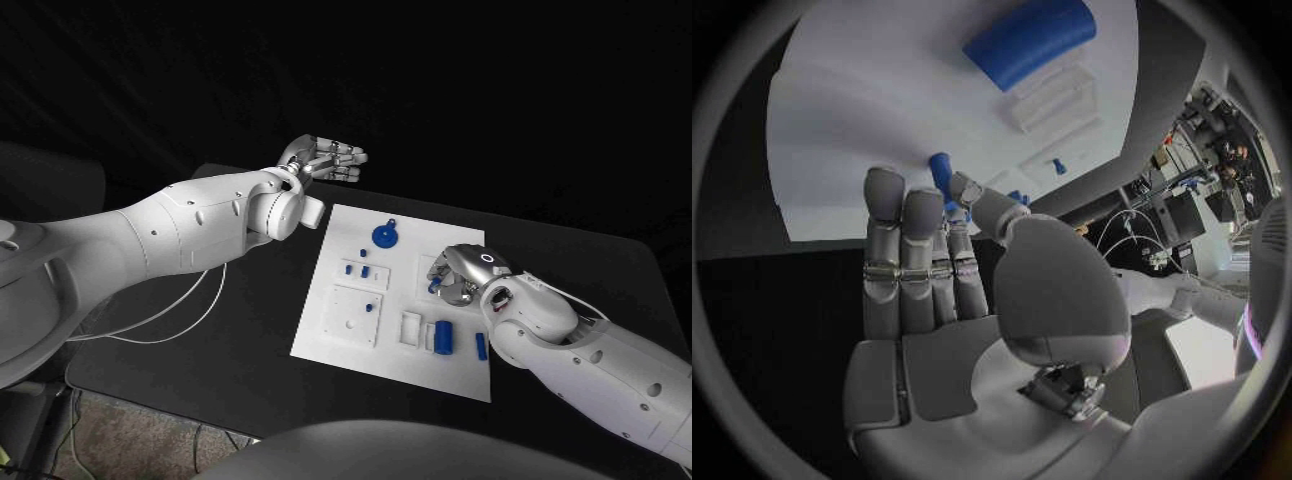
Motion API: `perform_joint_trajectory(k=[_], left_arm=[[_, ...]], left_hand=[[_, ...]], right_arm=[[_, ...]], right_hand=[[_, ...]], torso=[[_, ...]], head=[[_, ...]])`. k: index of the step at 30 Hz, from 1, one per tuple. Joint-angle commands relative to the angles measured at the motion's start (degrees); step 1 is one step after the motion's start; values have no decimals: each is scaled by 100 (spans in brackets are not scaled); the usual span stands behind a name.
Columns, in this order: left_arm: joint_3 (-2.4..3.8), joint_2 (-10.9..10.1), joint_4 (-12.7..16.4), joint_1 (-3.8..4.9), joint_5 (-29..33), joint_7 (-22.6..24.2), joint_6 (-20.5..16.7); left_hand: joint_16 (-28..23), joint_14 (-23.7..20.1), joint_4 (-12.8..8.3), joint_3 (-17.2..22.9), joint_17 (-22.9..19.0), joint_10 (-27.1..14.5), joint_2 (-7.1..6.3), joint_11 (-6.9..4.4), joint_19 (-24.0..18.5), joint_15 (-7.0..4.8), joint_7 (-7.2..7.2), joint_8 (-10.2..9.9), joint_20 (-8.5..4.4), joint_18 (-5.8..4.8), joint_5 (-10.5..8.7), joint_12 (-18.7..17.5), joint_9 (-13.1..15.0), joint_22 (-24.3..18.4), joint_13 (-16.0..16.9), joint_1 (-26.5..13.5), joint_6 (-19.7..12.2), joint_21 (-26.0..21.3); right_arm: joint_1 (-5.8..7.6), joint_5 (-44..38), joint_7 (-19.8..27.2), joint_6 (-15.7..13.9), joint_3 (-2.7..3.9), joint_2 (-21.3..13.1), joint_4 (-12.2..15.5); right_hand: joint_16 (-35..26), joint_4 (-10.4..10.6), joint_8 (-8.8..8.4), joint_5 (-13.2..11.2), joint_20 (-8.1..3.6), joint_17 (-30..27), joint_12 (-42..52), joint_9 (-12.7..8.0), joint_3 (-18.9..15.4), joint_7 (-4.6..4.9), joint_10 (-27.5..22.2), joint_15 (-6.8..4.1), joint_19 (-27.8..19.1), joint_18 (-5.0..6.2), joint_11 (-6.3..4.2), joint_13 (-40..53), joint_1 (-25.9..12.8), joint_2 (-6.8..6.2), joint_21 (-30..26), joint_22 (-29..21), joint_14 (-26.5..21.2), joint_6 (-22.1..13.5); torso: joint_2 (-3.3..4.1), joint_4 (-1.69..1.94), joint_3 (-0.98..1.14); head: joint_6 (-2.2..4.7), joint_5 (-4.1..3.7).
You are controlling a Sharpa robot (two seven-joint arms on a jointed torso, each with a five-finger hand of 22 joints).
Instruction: Assemble the parts on the task board
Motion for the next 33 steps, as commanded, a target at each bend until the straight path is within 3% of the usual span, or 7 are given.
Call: perform_joint_trajectory(k=[1,4,9,16,21,27,33], left_arm=[[4,10,-9,7,-13,52,75],[4,10,-25,7,-13,53,74],[4,13,-64,7,-13,52,72],[4,37,-109,7,-13,54,77],[4,62,-128,7,-13,51,83],[4,96,-141,7,-13,51,90],[3,127,-140,7,-13,48,100]], left_hand=[[-22,-15,31,1,-1,34,16,-12,40,-11,6,-13,8,73,-27,-30,3,-8,-6,41,10,31],[-22,-15,31,1,-1,34,16,-12,40,-11,6,-13,8,73,-27,-30,3,-8,-6,41,10,31],[-22,-15,31,1,-1,34,16,-12,40,-11,6,-13,8,73,-27,-30,3,-8,-6,41,10,31],[-22,-15,31,1,-1,34,16,-12,40,-11,6,-13,8,73,-27,-30,3,-8,-6,41,10,31],[-22,-15,31,1,-1,34,16,-12,40,-11,6,-13,8,73,-27,-30,3,-8,-6,41,10,31],[-22,-15,31,1,-1,34,16,-12,40,-11,6,-13,8,73,-27,-30,3,-8,-6,41,10,31],[-22,-15,31,1,-1,34,16,-12,40,-11,6,-13,8,73,-27,-30,3,-8,-6,41,10,31]], right_arm=[[10,-103,-96,-364,36,-54,147],[10,21,-86,-374,120,-96,283],[17,367,-54,-309,357,-181,654],[38,586,22,-151,474,-117,1012],[40,497,105,-121,320,115,1066],[37,215,188,-166,-44,461,1078],[34,46,226,-189,-351,668,982]], right_hand=[[-16,-16,-14,10,-50,5,20,7,-22,-1,284,-41,185,73,-216,35,32,83,20,8,-2,31],[-22,-30,-14,11,-55,13,20,19,-21,-2,290,-47,187,73,-218,35,25,80,13,25,-2,33],[-29,-31,-15,11,-59,15,19,23,-21,-1,283,-51,183,77,-217,34,24,81,-21,20,-4,27],[-55,-53,-16,12,-65,18,20,33,-34,4,275,-56,181,78,-214,35,15,93,-50,37,-8,14],[-62,-63,-16,11,-65,19,20,33,-38,7,270,-57,178,79,-212,35,15,93,-70,40,-8,7],[-72,-87,-15,11,-65,25,20,38,-27,4,273,-56,179,80,-212,35,9,97,-88,63,-4,9],[-81,-104,-15,12,-72,26,20,40,-18,4,275,-63,186,88,-212,34,2,94,-110,68,-1,9]], torso=[[-5,-3,0],[-4,0,-1],[-3,-3,0],[-4,-2,-8],[0,11,-3],[5,16,-3],[-3,14,-12]], head=[[11,8],[18,14],[22,15],[20,28],[9,45],[-18,80],[-32,123]])
